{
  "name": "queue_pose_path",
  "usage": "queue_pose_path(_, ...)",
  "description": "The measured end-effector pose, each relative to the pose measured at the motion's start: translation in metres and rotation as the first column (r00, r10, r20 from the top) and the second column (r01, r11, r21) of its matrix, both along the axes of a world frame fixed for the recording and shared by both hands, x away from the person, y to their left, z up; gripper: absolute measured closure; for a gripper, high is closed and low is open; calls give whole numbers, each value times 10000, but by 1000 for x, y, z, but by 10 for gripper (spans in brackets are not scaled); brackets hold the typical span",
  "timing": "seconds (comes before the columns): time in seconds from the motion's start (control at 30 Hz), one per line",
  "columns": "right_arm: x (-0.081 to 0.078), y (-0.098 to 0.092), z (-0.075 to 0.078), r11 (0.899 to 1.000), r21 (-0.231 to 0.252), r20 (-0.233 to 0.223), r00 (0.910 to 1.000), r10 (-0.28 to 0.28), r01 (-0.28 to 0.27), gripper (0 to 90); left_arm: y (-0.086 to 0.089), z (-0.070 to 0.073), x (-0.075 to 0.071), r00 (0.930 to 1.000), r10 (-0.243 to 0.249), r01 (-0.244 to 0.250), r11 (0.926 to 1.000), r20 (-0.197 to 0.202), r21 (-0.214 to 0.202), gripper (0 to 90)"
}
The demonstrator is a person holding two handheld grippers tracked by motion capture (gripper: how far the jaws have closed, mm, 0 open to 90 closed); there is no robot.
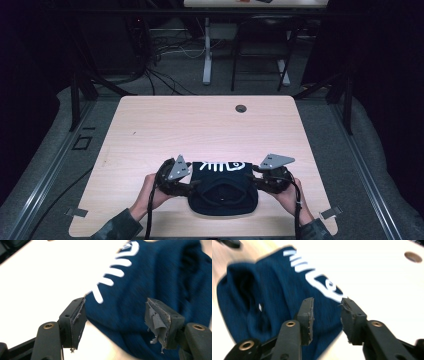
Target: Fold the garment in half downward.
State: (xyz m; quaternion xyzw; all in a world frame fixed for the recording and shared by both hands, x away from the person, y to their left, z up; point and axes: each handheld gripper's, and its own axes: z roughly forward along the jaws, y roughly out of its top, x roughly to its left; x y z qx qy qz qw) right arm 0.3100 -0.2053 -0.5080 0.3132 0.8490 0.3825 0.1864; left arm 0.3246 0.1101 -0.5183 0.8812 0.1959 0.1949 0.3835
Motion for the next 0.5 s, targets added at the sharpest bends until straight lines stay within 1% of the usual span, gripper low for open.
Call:
queue_pose_path(0.07, 7, 10, 1, 9998, 201, -7, 10000, 16, -16, 586, -9, -4, 8, 9999, 131, -131, 9999, 1, 37, 338)
queue_pose_path(0.1, 10, 15, 1, 9996, 266, -115, 9999, 25, -22, 585, -14, -6, 11, 9998, 156, -156, 9999, -88, 29, 336)
queue_pose_path(0.13, 13, 20, 0, 9996, 290, -179, 9998, 31, -25, 584, -14, -6, 11, 9998, 156, -156, 9999, -88, 29, 335)
queue_pose_path(0.17, 16, 25, -2, 9996, 285, -276, 9996, 15, -7, 579, -21, -13, 17, 9996, 200, -196, 9997, -208, 158, 335)
queue_pose_path(0.2, 17, 30, -5, 9996, 254, -478, 9988, 99, -87, 573, -23, -16, 19, 9992, 166, -159, 9997, -370, 184, 333)
queue_pose_path(0.23, 17, 30, -5, 9996, 254, -478, 9988, 99, -87, 573, -23, -16, 19, 9992, 166, -159, 9997, -370, 184, 330)
queue_pose_path(0.27, 17, 37, -12, 9996, -23, -813, 9963, 266, -269, 560, -25, -20, 21, 9985, 113, -101, 9997, -537, 221, 326)
queue_pose_path(0.3, 17, 39, -17, 9992, -189, -1004, 9944, 337, -358, 548, -26, -25, 21, 9968, -23, 51, 9994, -793, 343, 321)
queue_pose_path(0.33, 17, 39, -17, 9992, -189, -1004, 9944, 337, -358, 548, -26, -25, 21, 9968, -23, 51, 9994, -793, 343, 317)
queue_pose_path(0.37, 17, 41, -24, 9984, -437, -1304, 9910, 307, -367, 505, -26, -31, 20, 9957, -109, 151, 9989, -922, 444, 307)
queue_pose_path(0.4, 18, 40, -27, 9983, -417, -1504, 9881, 328, -395, 491, -26, -33, 19, 9942, -160, 214, 9985, -1060, 503, 298)
queue_pose_path(0.47, 18, 36, -32, 9984, -418, -1736, 9843, 307, -385, 425, -24, -37, 18, 9930, -226, 284, 9984, -1155, 487, 292)
queue_pose_path(0.5, 19, 36, -34, 9984, -394, -1846, 9823, 321, -401, 411, -23, -38, 17, 9920, -243, 304, 9984, -1239, 477, 286)
